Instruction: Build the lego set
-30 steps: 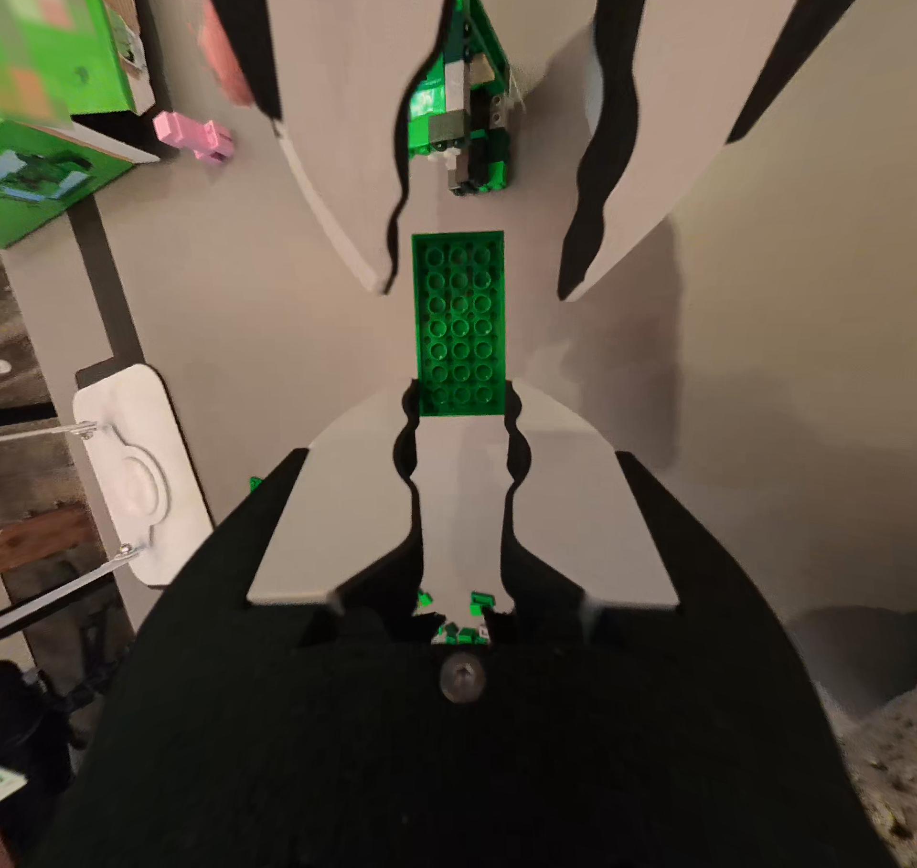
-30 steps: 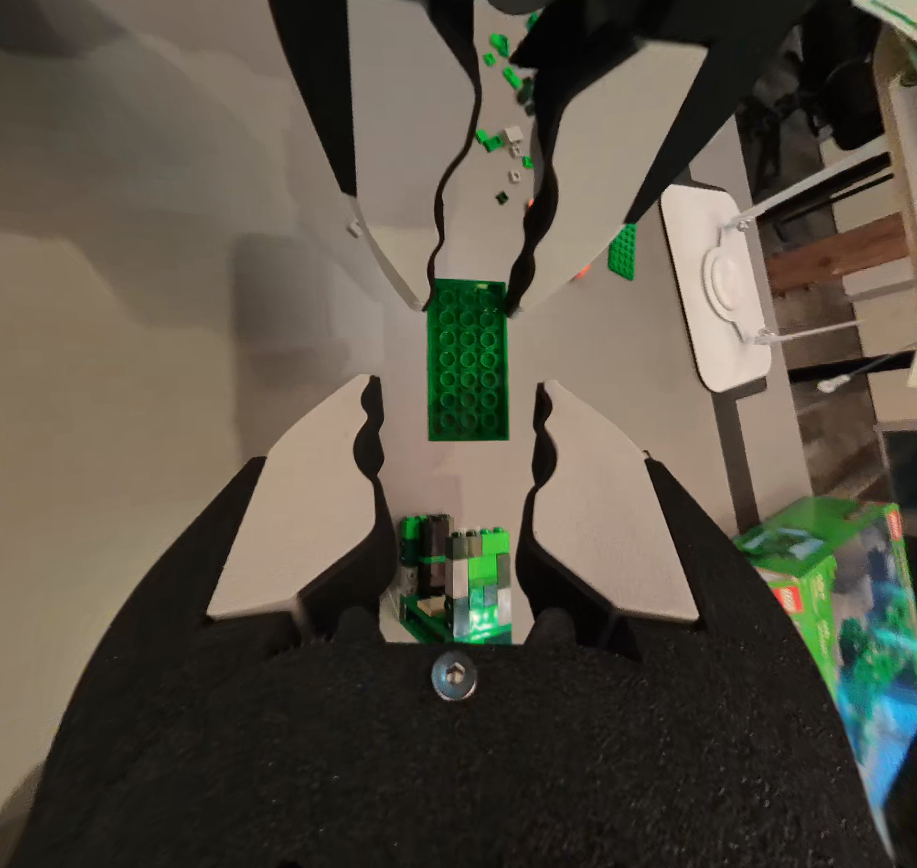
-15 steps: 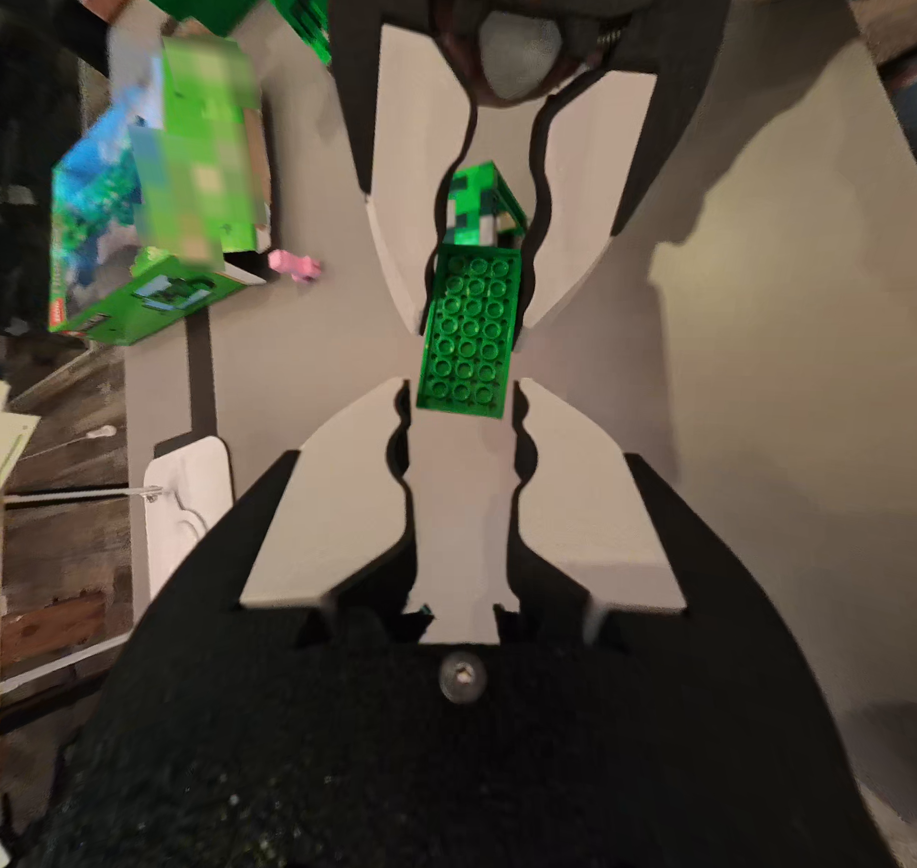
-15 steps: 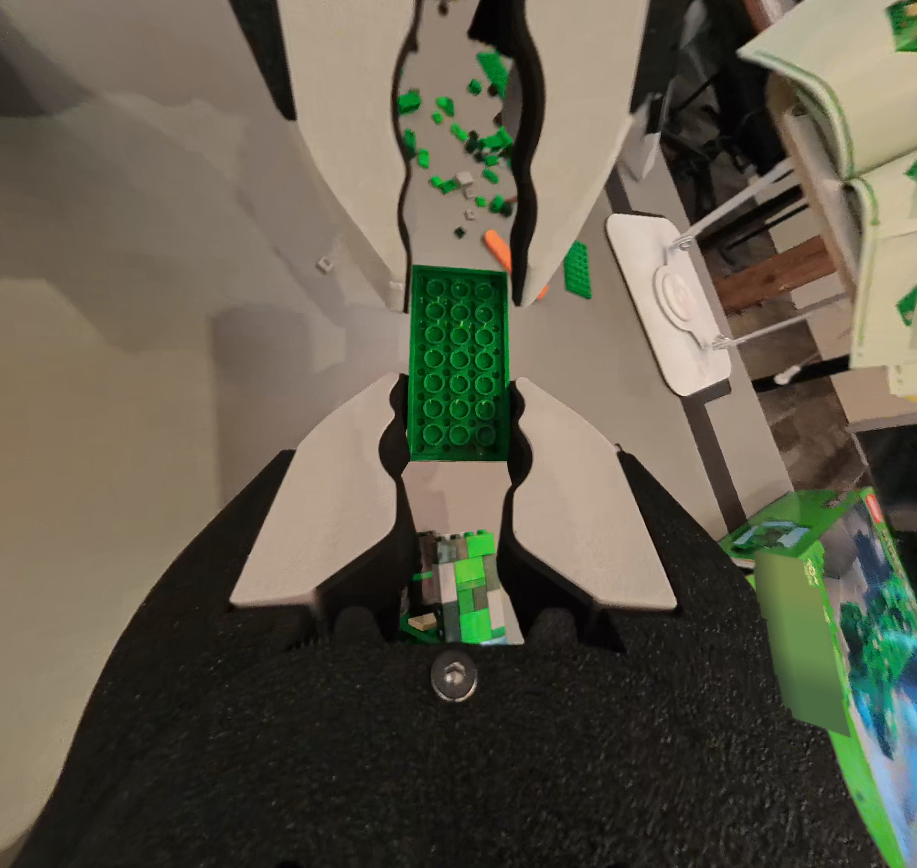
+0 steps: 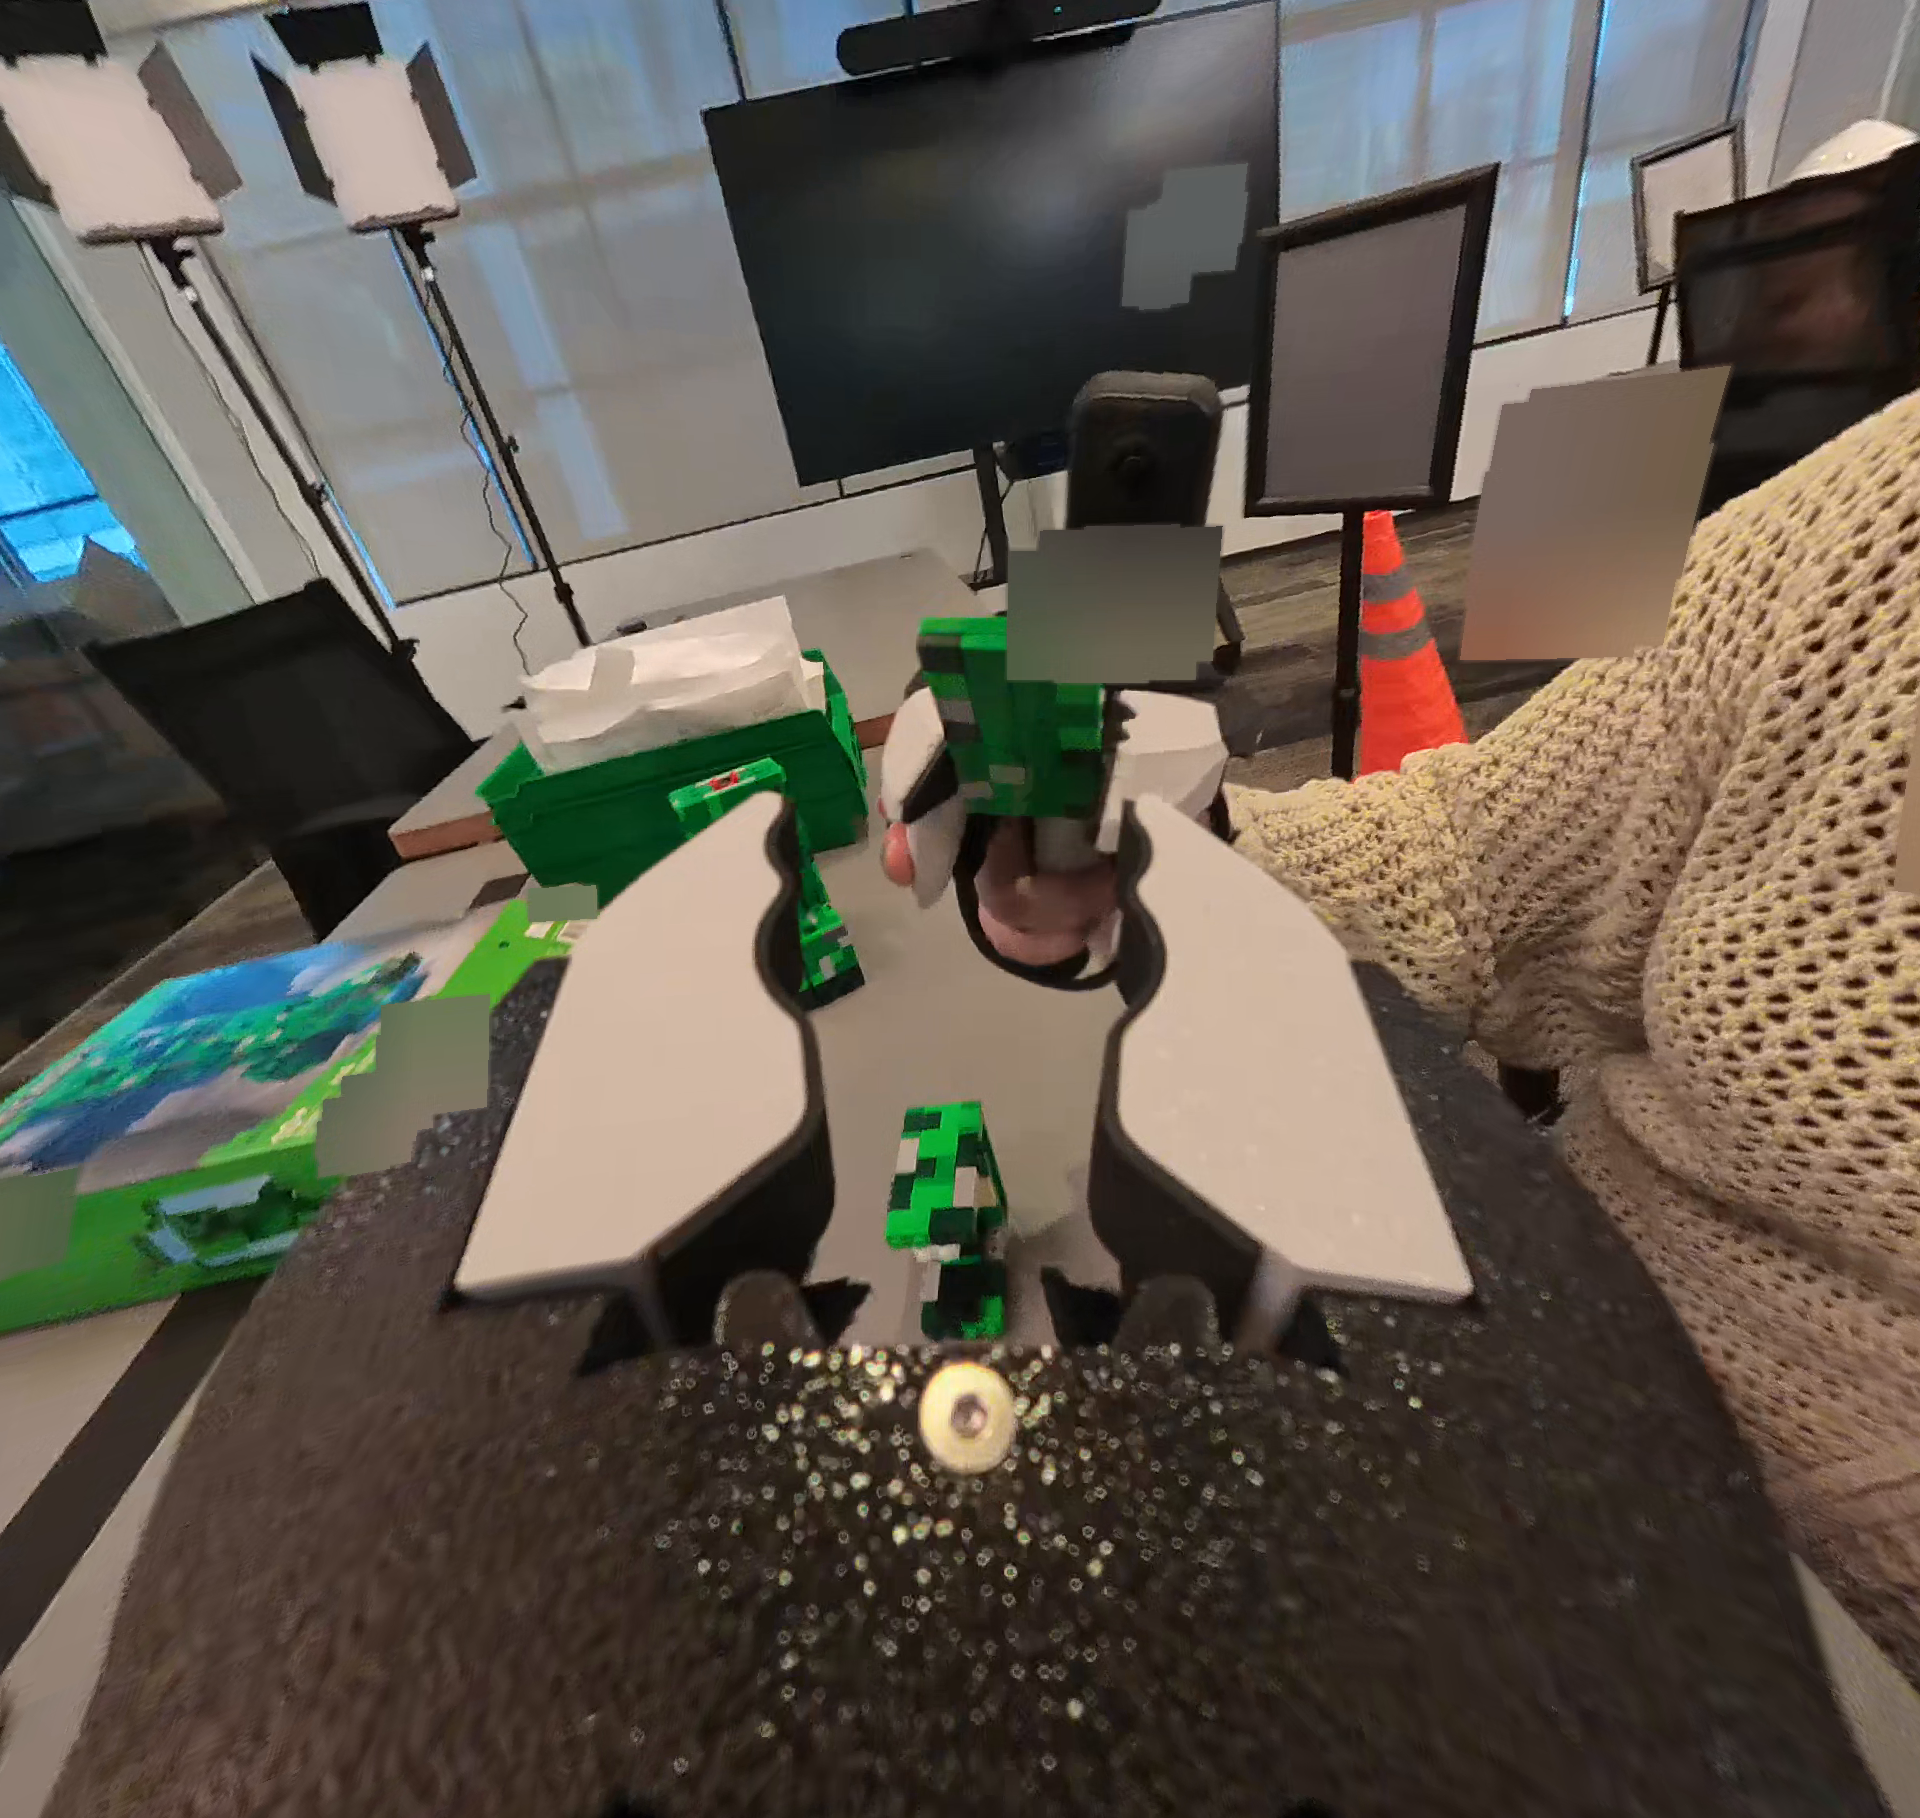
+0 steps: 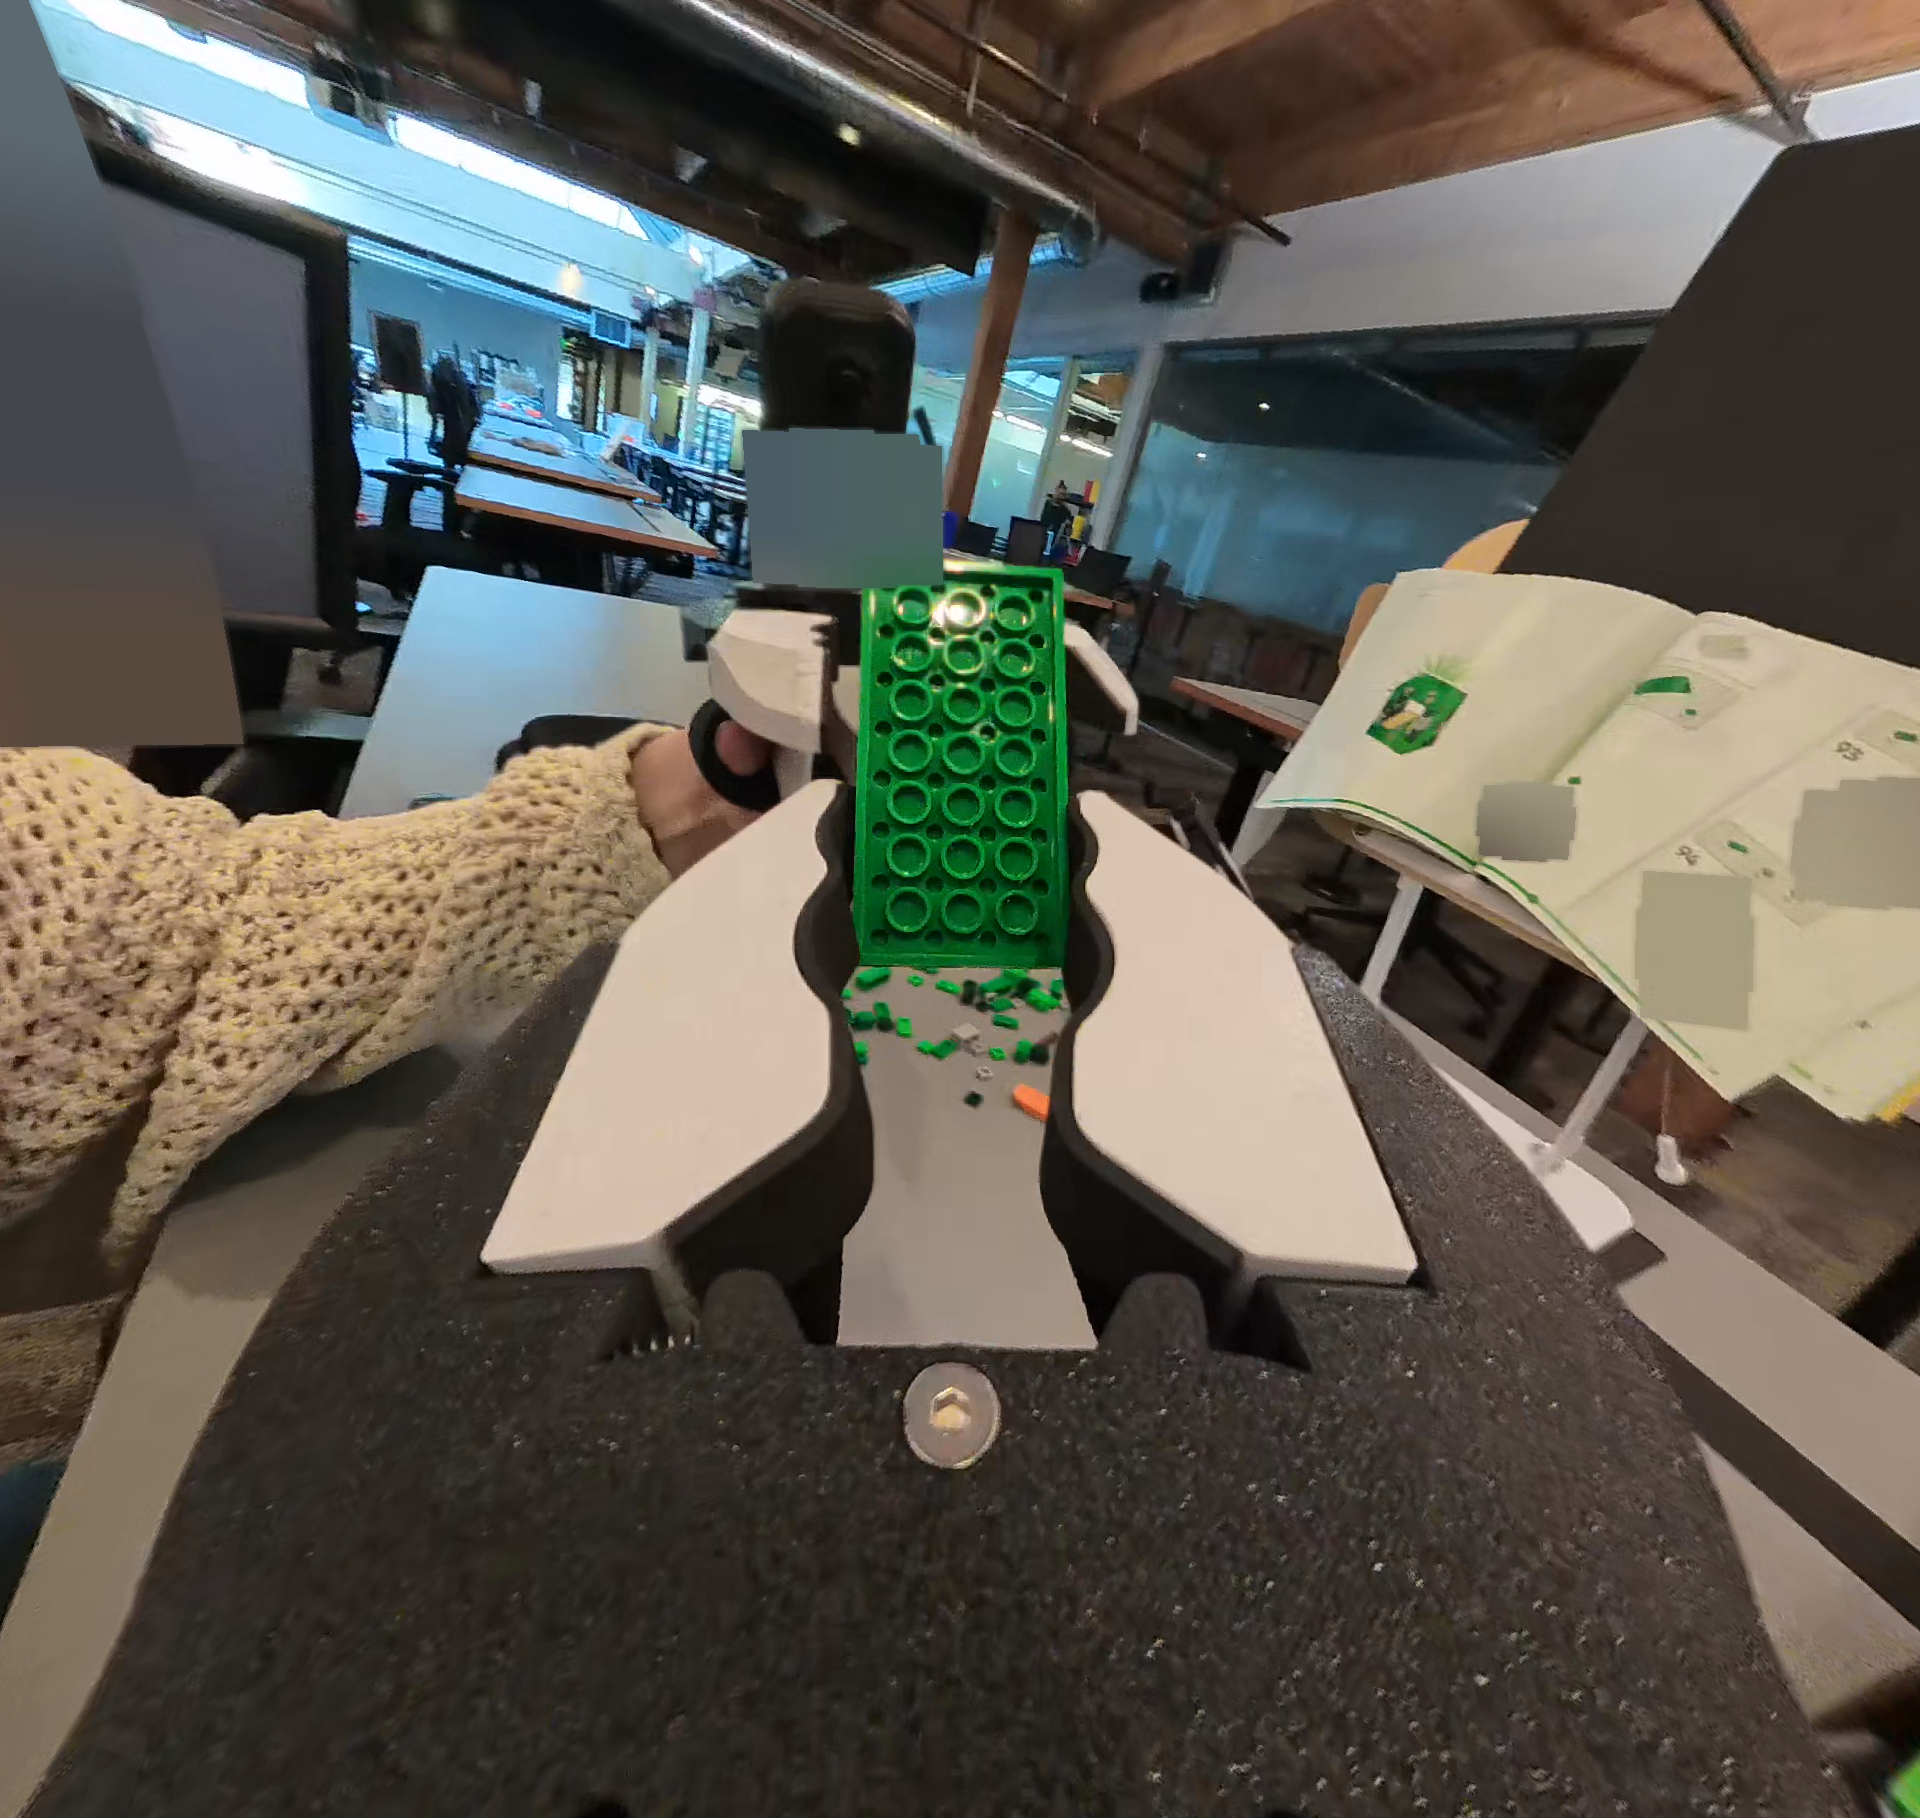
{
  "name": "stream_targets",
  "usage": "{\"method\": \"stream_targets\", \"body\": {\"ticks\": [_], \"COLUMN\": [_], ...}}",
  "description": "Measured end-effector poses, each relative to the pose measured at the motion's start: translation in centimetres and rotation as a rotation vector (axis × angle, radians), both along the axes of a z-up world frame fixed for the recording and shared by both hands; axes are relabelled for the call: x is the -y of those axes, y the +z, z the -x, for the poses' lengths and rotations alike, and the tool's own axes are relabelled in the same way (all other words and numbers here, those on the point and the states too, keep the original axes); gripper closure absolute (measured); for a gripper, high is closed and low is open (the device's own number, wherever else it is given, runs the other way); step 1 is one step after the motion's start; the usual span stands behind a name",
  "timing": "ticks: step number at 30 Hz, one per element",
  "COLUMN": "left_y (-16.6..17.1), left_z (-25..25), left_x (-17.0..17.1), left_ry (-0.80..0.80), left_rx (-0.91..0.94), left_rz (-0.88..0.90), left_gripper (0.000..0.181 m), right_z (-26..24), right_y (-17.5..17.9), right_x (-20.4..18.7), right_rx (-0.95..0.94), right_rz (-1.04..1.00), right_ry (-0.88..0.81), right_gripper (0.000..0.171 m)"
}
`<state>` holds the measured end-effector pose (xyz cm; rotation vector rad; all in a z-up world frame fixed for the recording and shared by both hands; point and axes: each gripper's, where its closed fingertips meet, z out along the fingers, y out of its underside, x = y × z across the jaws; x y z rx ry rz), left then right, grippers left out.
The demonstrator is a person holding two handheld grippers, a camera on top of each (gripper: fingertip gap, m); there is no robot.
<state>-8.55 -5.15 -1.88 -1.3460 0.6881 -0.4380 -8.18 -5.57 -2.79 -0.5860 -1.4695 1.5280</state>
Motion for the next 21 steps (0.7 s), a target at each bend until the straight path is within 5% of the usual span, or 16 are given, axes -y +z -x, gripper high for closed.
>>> {"method": "stream_targets", "body": {"ticks": [5,9,15,21], "left_y": [0.0,-0.5,-1.6,-8.9], "left_z": [-2.5,-2.5,-1.7,1.5], "left_x": [0.2,0.0,-0.9,-3.9], "left_ry": [-0.131,-0.149,-0.104,0.083], "left_rx": [0.044,0.048,0.018,-0.24], "left_rz": [-0.007,-0.009,0.064,0.318], "left_gripper": [0.127,0.148,0.148,0.148], "right_z": [0.1,0.4,0.3,-1.8], "right_y": [-0.8,-1.3,-2.1,-4.8], "right_x": [1.0,1.4,0.0,-7.2], "right_rx": [-0.004,-0.004,-0.018,-0.031], "right_rz": [-0.003,0.002,-0.067,-0.281], "right_ry": [0.046,0.057,0.016,-0.143], "right_gripper": [0.135,0.135,0.132,0.129]}}
